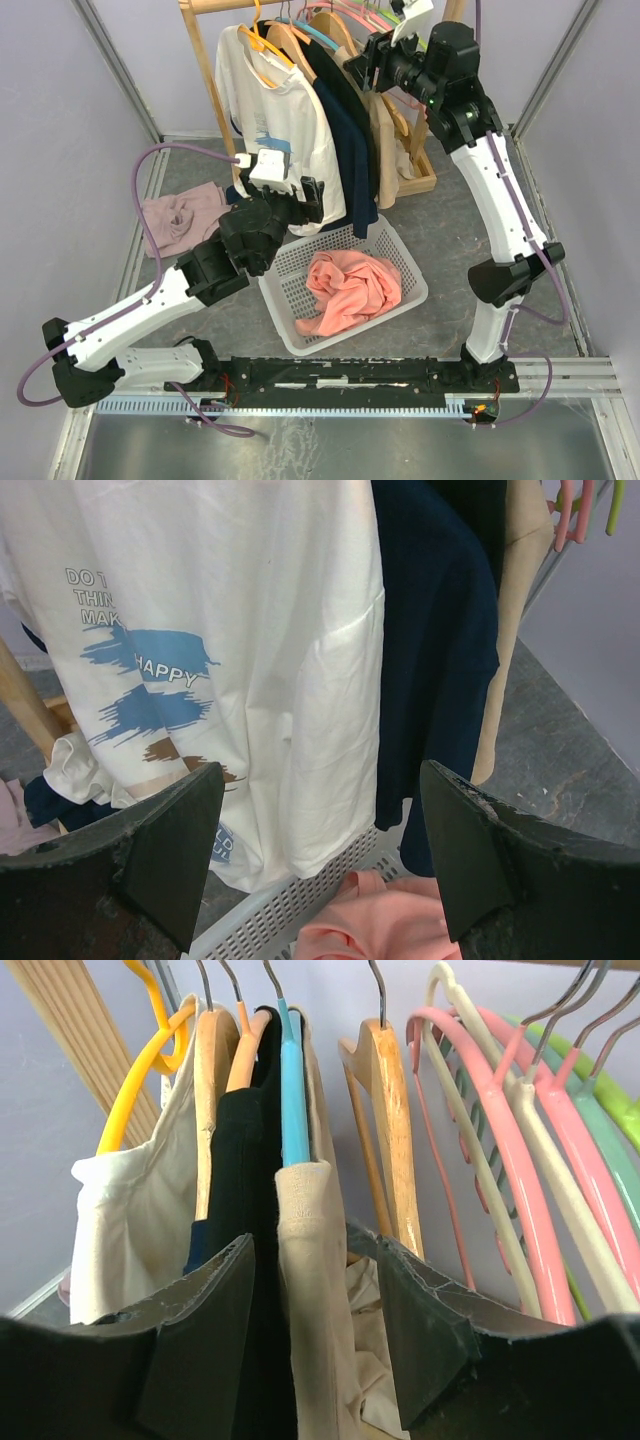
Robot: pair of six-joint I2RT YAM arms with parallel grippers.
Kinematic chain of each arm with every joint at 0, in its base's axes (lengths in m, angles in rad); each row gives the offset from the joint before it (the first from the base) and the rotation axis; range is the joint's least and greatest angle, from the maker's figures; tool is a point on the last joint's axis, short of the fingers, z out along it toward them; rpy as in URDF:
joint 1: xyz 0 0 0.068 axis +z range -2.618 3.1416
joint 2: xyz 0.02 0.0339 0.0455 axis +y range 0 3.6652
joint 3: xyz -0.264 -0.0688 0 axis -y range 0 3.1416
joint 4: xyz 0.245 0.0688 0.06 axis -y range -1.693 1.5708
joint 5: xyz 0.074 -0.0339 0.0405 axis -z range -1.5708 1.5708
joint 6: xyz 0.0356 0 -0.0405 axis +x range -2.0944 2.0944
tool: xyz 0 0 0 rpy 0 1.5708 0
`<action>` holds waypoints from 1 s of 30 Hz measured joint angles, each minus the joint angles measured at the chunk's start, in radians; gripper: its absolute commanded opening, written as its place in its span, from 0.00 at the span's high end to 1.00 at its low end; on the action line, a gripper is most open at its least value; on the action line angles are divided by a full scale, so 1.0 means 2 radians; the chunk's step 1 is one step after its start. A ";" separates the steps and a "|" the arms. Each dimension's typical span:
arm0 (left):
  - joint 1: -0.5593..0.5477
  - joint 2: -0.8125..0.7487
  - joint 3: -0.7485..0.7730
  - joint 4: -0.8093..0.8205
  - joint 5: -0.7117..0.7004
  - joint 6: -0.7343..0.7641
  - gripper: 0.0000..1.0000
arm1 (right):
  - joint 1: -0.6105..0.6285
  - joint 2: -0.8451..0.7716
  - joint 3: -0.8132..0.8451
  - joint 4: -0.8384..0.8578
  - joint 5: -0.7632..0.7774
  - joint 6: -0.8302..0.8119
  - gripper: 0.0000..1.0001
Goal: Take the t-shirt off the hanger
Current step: Pick up the hanger from the clothesline.
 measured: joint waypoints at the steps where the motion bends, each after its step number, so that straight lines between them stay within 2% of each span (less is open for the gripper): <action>1: 0.000 0.000 0.000 0.000 0.000 0.000 0.14 | 0.000 0.004 0.003 0.001 -0.002 0.001 0.41; 6: 0.000 0.000 0.000 0.000 0.000 0.000 0.14 | 0.000 0.020 0.007 0.003 -0.005 0.006 0.47; 12: 0.000 -0.002 0.000 0.000 -0.001 0.000 0.14 | 0.000 0.026 0.007 0.005 -0.009 0.009 0.59; 16: 0.000 -0.003 0.000 0.000 -0.001 0.000 0.14 | 0.000 0.026 0.007 0.006 -0.014 0.011 0.74; 21: 0.000 -0.008 0.000 0.000 -0.004 0.000 0.14 | 0.001 0.027 0.009 0.006 -0.027 0.012 0.99; 30: 0.000 -0.009 0.000 0.000 -0.004 0.000 0.14 | 0.001 0.027 0.009 0.022 -0.023 0.022 0.99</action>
